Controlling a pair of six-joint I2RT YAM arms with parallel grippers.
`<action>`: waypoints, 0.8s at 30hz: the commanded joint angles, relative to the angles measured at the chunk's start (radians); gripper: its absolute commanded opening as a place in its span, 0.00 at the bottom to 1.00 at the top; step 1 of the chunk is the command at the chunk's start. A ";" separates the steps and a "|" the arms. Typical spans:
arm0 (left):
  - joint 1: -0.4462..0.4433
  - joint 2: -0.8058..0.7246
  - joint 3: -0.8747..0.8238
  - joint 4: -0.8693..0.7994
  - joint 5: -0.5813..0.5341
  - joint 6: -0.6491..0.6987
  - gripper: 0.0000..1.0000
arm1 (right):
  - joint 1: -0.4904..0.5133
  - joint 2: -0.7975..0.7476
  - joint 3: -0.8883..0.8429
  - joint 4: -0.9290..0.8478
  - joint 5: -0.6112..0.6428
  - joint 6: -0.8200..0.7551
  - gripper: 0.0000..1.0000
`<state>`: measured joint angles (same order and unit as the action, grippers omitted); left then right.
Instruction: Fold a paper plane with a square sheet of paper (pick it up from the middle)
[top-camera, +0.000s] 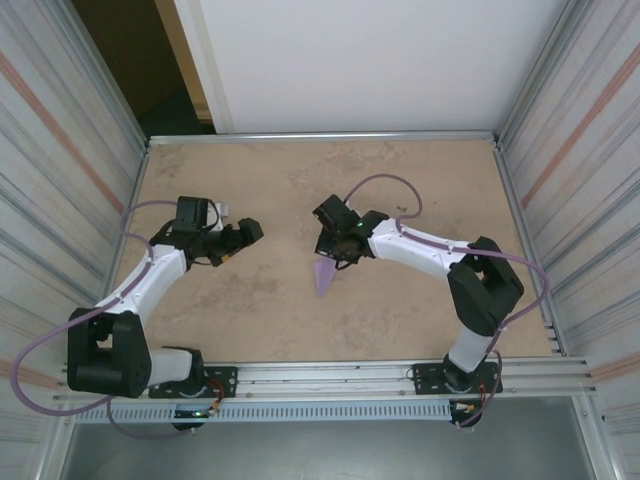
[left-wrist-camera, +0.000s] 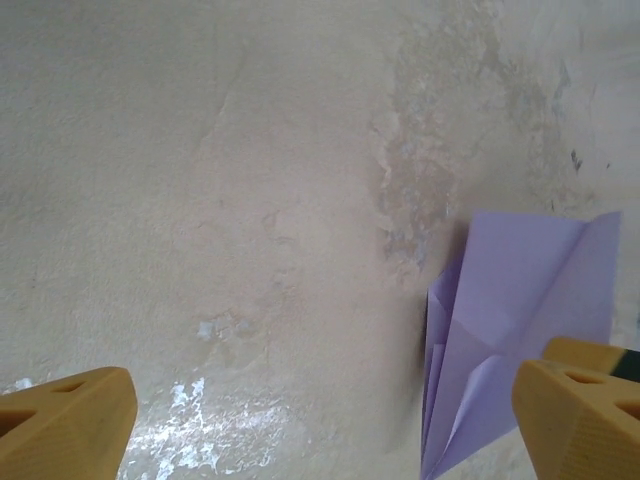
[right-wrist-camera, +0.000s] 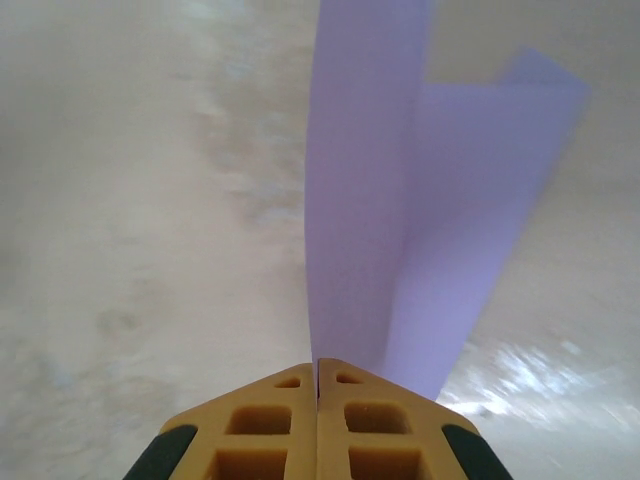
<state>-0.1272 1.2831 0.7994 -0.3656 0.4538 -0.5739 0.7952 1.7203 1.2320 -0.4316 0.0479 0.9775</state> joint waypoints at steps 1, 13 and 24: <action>0.008 0.004 -0.012 0.050 0.058 -0.043 0.96 | -0.025 -0.042 -0.058 0.232 -0.195 -0.191 0.00; 0.008 0.030 -0.071 0.132 0.113 -0.095 0.89 | -0.099 0.060 -0.209 0.502 -0.501 -0.189 0.00; -0.071 0.099 -0.135 0.188 0.130 -0.134 0.77 | -0.155 0.085 -0.321 0.592 -0.526 -0.185 0.01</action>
<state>-0.1734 1.3640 0.6739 -0.2100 0.5591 -0.6899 0.6487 1.8099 0.9237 0.1196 -0.4553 0.8131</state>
